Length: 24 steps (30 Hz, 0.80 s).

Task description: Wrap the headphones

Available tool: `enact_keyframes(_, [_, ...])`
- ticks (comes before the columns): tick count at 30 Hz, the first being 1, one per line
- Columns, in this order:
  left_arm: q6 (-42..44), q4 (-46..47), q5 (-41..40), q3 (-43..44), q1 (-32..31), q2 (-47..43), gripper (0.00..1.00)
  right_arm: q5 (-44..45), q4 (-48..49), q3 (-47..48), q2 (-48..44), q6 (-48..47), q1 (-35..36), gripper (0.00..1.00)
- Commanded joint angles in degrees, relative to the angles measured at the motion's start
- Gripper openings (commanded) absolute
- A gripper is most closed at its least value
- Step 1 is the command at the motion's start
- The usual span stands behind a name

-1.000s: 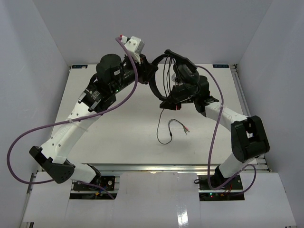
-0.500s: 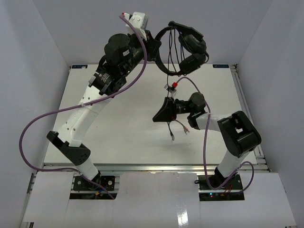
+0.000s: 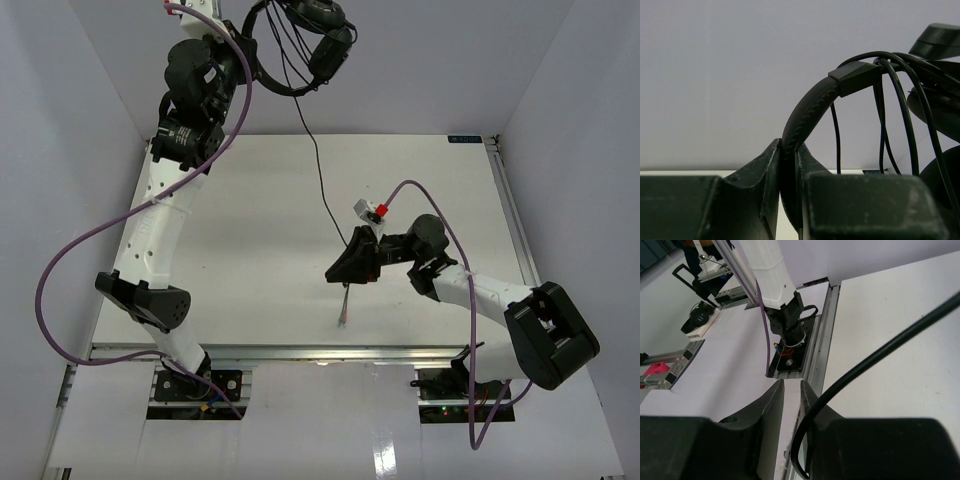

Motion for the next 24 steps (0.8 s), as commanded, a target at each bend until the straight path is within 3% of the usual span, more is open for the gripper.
enact_keyframes(1, [-2.74,3.29,-0.32,-2.26,2.34,-2.06,0.0,0.82,-9.94,0.1,-0.68,-8.4,0.53,0.19])
enact_keyframes(4, [-1.76,2.96,-1.04,-2.9,3.92,-1.73,0.0,1.07,-16.73,2.54,-1.13,-14.08,0.73,0.12])
enact_keyframes(7, [0.52,2.41,-2.51,-4.77,5.0,-1.54,0.0,3.18,-33.93,8.15,-2.44,-24.71,0.79,0.09])
enact_keyframes(10, [1.86,3.41,-2.85,-10.51,6.74,-3.02,0.0,7.05,-48.75,12.35,-4.53,-35.44,0.75,0.08])
enact_keyframes(15, [0.52,5.09,-0.48,-19.35,10.24,-6.01,0.0,14.8,-62.12,16.38,-7.19,-46.49,0.68,0.08])
enact_keyframes(24, [-1.12,5.15,3.06,-22.94,11.32,-9.41,0.0,22.7,-66.57,16.82,-7.25,-51.29,0.66,0.08])
